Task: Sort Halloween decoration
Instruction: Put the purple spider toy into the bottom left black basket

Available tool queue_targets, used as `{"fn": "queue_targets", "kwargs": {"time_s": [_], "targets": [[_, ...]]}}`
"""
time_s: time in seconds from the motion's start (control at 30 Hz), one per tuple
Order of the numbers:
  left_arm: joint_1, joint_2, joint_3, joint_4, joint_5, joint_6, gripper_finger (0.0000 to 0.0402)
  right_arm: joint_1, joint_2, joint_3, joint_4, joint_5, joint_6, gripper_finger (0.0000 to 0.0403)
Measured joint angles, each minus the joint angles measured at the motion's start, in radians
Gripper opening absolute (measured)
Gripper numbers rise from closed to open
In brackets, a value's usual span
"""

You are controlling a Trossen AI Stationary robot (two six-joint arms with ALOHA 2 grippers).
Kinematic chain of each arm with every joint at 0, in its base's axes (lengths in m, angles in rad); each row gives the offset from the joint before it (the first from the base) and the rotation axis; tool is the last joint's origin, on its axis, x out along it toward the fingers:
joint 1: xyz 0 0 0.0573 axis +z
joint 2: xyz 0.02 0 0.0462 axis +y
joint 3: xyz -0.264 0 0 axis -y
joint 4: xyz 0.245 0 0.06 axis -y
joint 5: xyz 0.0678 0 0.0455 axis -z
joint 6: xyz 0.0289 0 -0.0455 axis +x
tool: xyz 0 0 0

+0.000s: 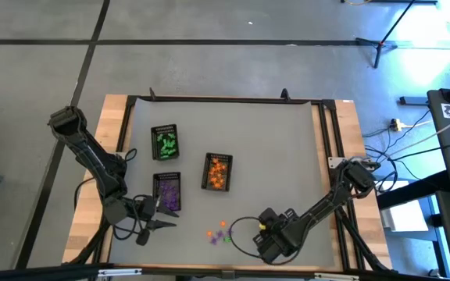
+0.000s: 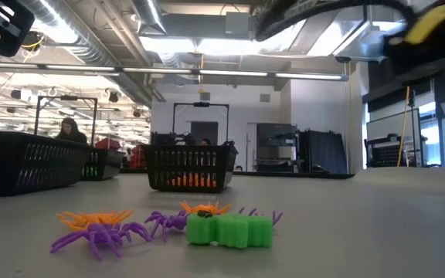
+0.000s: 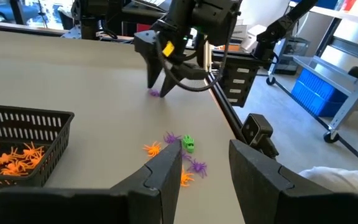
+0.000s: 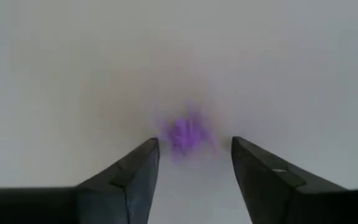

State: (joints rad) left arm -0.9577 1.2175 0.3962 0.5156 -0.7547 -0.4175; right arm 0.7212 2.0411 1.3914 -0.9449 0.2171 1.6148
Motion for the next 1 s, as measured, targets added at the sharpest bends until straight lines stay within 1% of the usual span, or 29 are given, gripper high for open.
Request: {"fn": "queue_targets", "kwargs": {"time_s": [0.13,0.33,0.47,0.83,0.9,1.0], "targets": [[0.000,0.000,0.000,0.000,0.000,0.000,0.0125,-0.035,0.001,0.000,0.007,0.027,-0.020,0.0201],[0.000,0.000,0.000,-0.003,0.000,-0.002,0.0125,-0.070,0.012,0.003,0.019,0.001,-0.053,0.0166],[0.000,0.000,0.000,-0.010,0.001,-0.015,0.0125,-0.079,0.015,0.003,0.030,-0.017,-0.077,0.0130],[0.000,0.000,0.000,-0.010,0.001,-0.018,0.0125,-0.081,0.018,0.003,0.035,-0.034,-0.121,0.0010],[0.000,0.000,0.000,-0.010,0.001,-0.018,0.0125,-0.081,0.015,0.003,0.035,-0.034,-0.132,0.0004],[0.000,0.000,0.000,-0.010,0.000,-0.018,0.0125,-0.081,0.014,0.003,0.035,-0.028,-0.132,0.0006]]}}
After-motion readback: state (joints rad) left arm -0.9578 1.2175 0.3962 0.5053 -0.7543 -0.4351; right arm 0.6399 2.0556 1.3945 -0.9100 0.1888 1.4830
